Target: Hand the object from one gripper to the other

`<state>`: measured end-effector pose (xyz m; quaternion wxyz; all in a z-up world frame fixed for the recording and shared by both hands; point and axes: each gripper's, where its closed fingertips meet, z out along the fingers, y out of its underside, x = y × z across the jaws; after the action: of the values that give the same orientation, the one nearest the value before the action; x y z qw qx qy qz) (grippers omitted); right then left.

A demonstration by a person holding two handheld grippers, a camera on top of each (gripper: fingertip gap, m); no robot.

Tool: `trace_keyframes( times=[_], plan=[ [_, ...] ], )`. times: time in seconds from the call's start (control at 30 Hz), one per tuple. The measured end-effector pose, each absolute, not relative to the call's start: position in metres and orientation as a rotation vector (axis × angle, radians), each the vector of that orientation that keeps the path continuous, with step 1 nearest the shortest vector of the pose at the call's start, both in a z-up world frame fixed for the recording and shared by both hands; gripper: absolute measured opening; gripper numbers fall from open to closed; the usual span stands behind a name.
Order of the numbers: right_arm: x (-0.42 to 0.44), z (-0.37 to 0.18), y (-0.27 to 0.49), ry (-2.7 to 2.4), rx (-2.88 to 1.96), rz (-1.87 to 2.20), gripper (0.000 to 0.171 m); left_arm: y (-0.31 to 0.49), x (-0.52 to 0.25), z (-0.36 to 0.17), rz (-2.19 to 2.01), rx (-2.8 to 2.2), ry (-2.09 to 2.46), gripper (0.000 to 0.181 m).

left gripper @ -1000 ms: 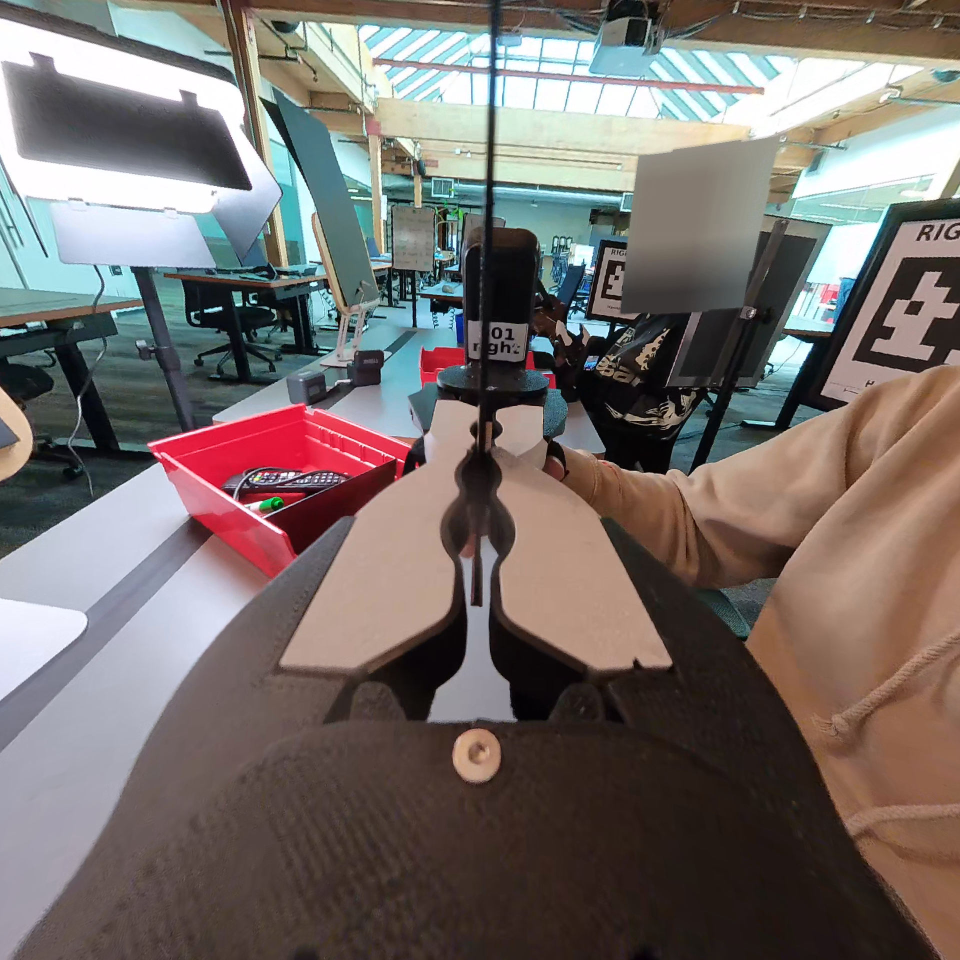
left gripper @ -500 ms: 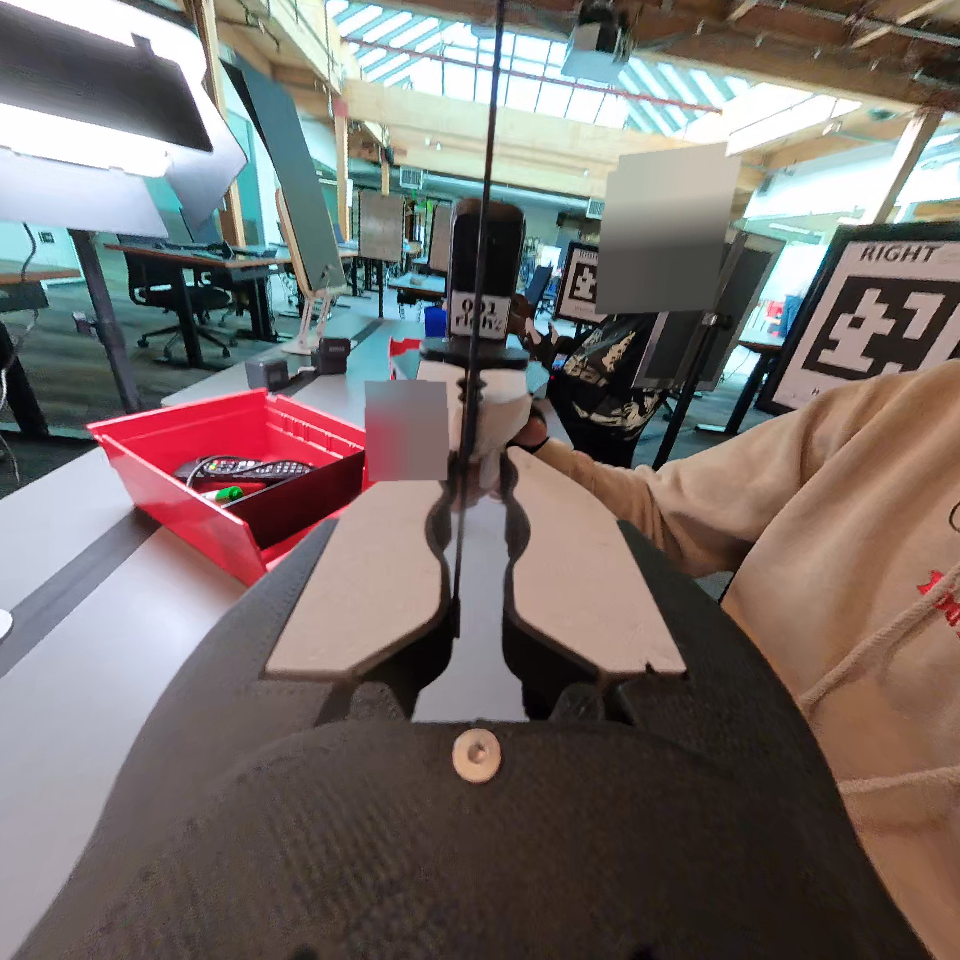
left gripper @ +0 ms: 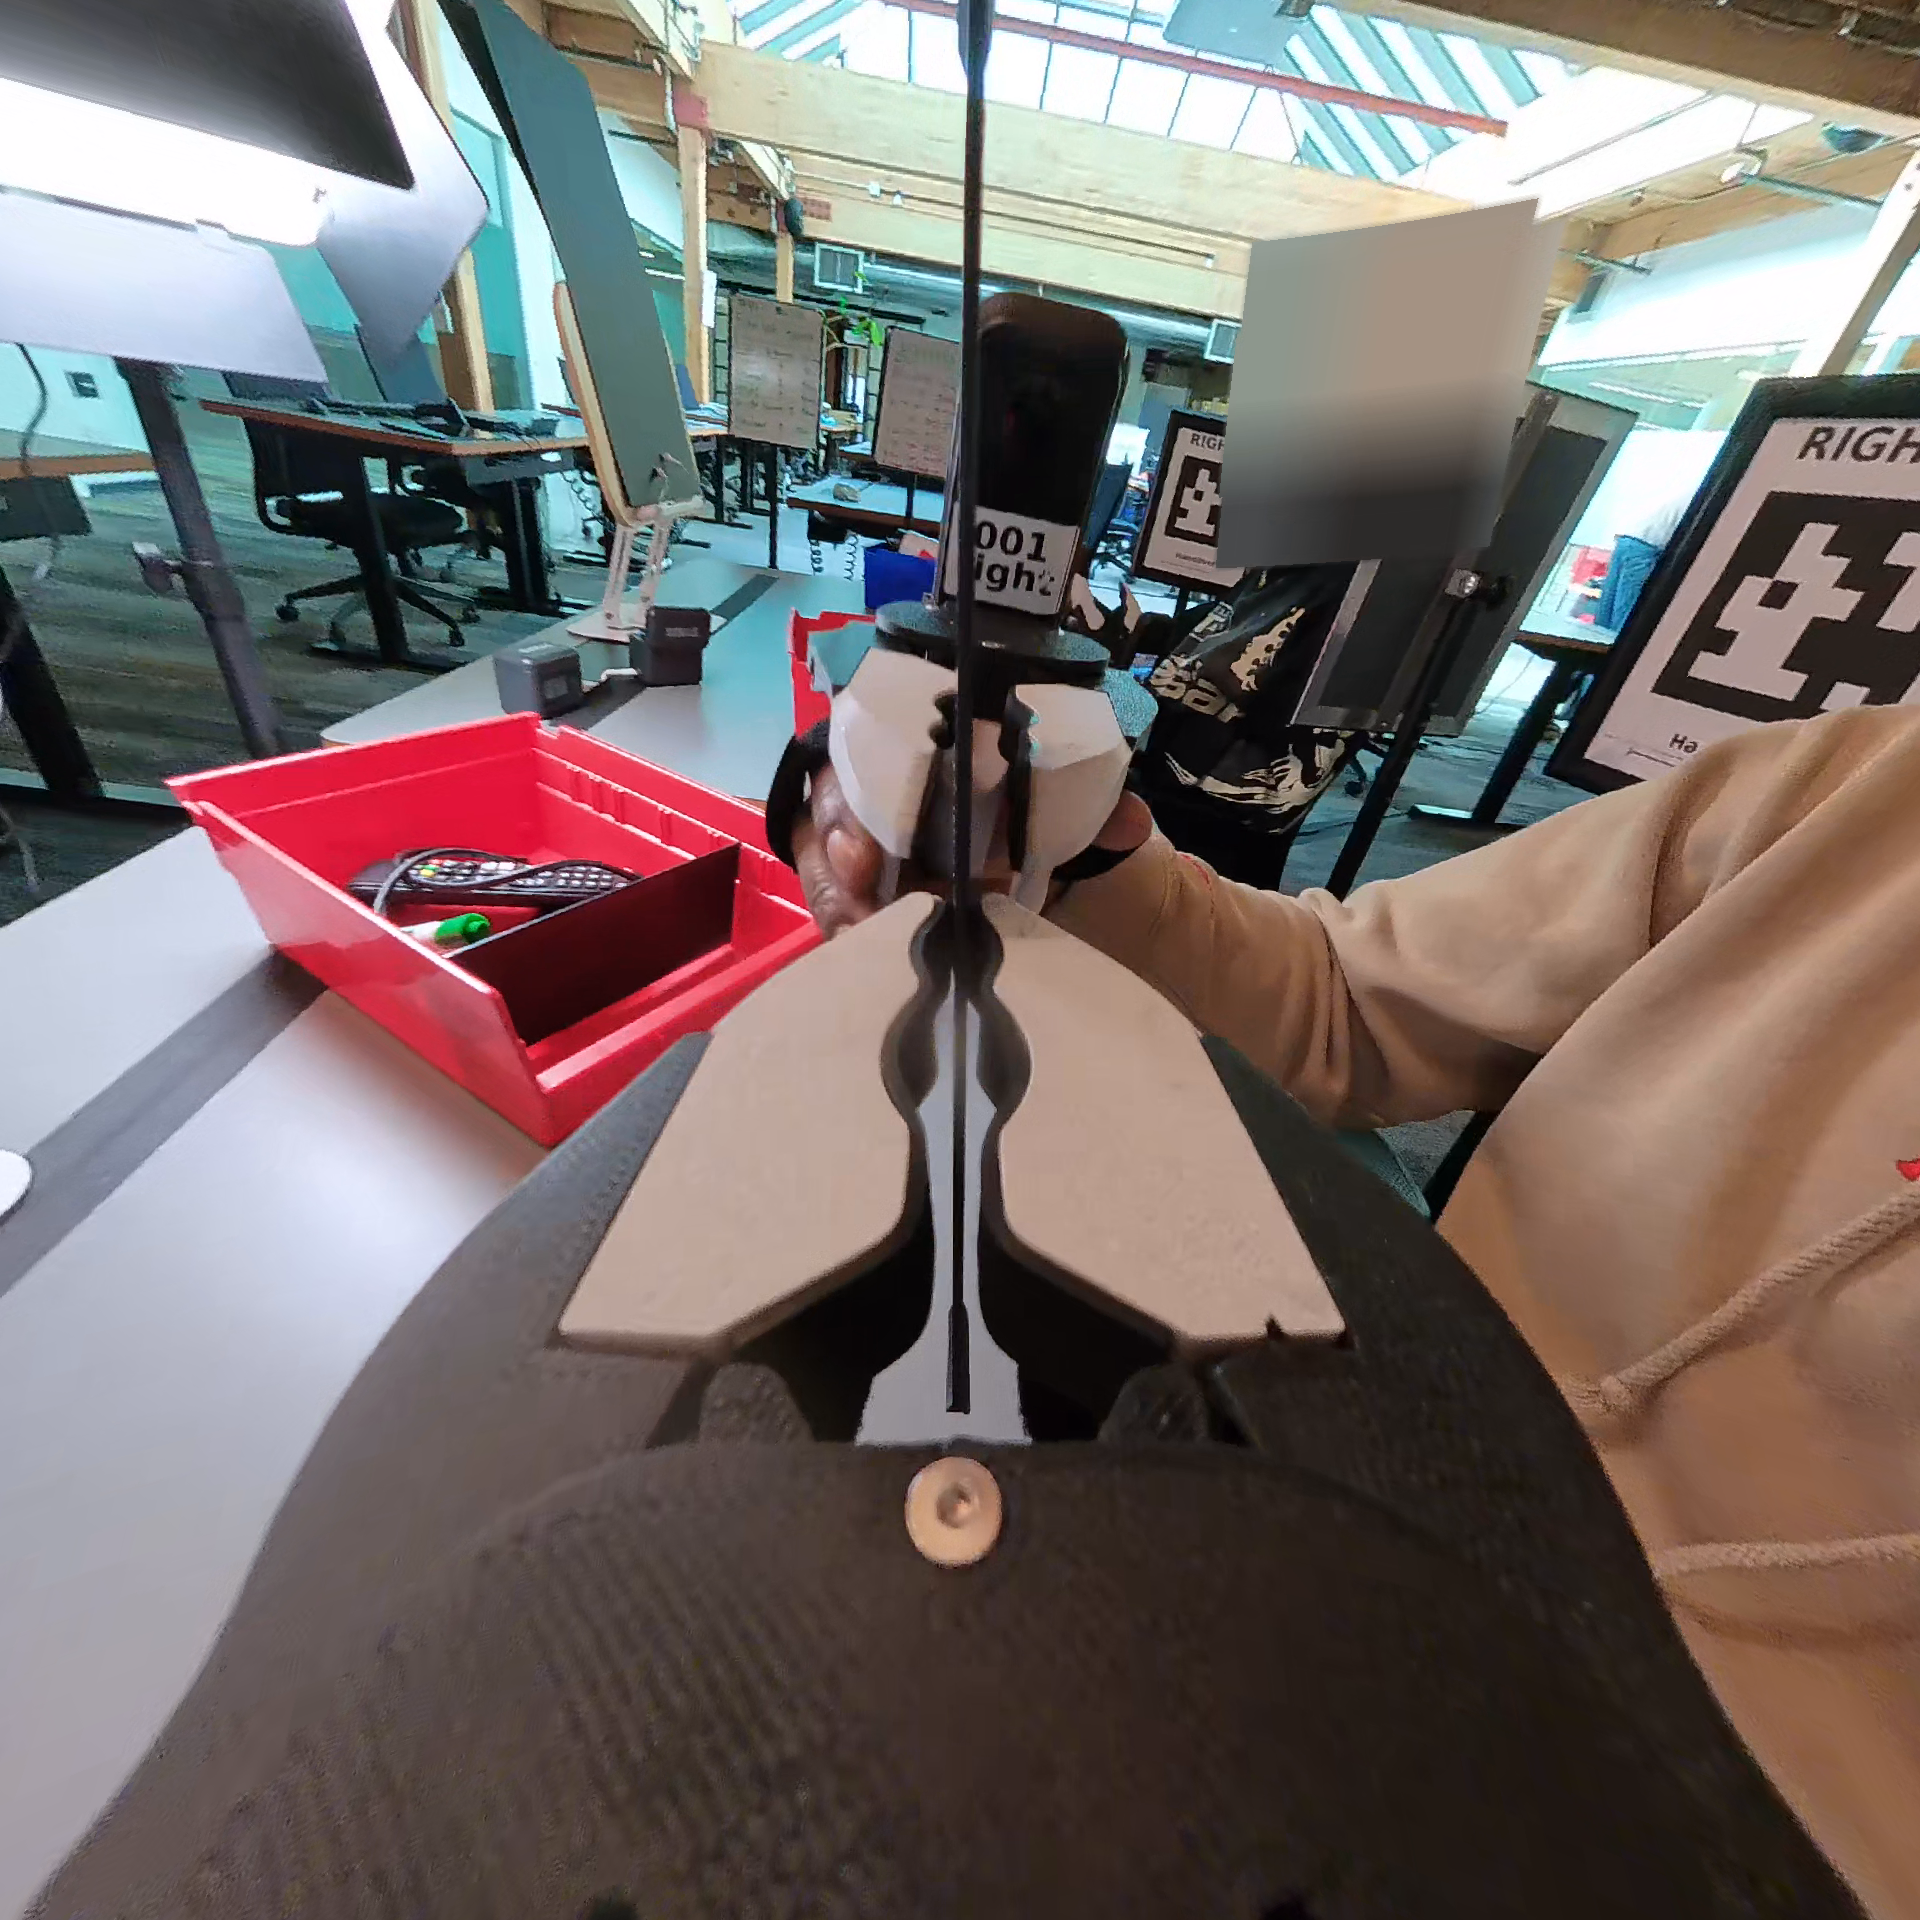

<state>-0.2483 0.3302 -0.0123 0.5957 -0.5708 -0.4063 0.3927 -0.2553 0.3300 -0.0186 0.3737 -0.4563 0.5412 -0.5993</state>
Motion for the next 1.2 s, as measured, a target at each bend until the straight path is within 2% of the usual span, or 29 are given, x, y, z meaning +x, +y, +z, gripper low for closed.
trace_keyframes(
  times=[0.07,0.13,0.23,0.3,0.37,0.5,0.63,0.67,0.73,0.77,0.9,1.0,1.03,1.07,1.2],
  plan=[
    [-0.251,-0.014,0.330,-0.955,-1.330,0.889,0.005,0.327,-0.250,-0.024,-1.543,-1.167,1.400,0.003],
    [-0.252,-0.016,0.331,-0.959,-1.340,0.904,0.002,0.327,-0.249,-0.025,-1.526,-1.156,1.397,0.003],
    [-0.254,-0.021,0.327,-1.001,-1.369,0.938,0.002,0.325,-0.253,-0.019,-1.524,-1.129,1.390,0.020],
    [-0.257,-0.028,0.329,-1.021,-1.399,0.918,0.002,0.324,-0.256,-0.014,-1.538,-1.116,1.375,0.018],
    [-0.263,-0.039,0.328,-1.065,-1.435,0.906,0.002,0.324,-0.257,-0.012,-1.527,-1.103,1.369,0.002],
    [-0.264,-0.044,0.334,-1.055,-1.442,0.883,0.003,0.330,-0.257,-0.016,-1.474,-1.138,1.386,0.002],
    [-0.249,-0.024,0.334,-0.982,-1.376,0.879,0.025,0.331,-0.253,-0.026,-1.503,-1.170,1.409,0.002],
    [-0.248,-0.019,0.333,-0.965,-1.357,0.887,0.024,0.329,-0.250,-0.029,-1.511,-1.176,1.422,0.002],
    [-0.247,-0.016,0.332,-0.955,-1.341,0.884,0.005,0.326,-0.245,-0.035,-1.518,-1.181,1.440,0.002],
    [-0.248,-0.017,0.332,-0.958,-1.343,0.887,0.003,0.326,-0.244,-0.036,-1.520,-1.181,1.437,0.003],
    [-0.247,-0.018,0.332,-0.967,-1.357,0.902,0.002,0.326,-0.251,-0.019,-1.576,-1.128,1.364,0.021],
    [-0.254,-0.027,0.332,-0.999,-1.383,0.914,0.002,0.327,-0.254,-0.012,-1.517,-1.104,1.346,0.016],
    [-0.258,-0.032,0.332,-1.018,-1.399,0.913,0.002,0.328,-0.255,-0.012,-1.485,-1.091,1.345,0.006],
    [-0.262,-0.038,0.332,-1.039,-1.414,0.905,0.002,0.328,-0.255,-0.011,-1.466,-1.081,1.348,0.003],
    [-0.257,-0.038,0.337,-1.019,-1.421,0.873,0.007,0.332,-0.255,-0.017,-1.452,-1.126,1.374,0.003]
  ],
)
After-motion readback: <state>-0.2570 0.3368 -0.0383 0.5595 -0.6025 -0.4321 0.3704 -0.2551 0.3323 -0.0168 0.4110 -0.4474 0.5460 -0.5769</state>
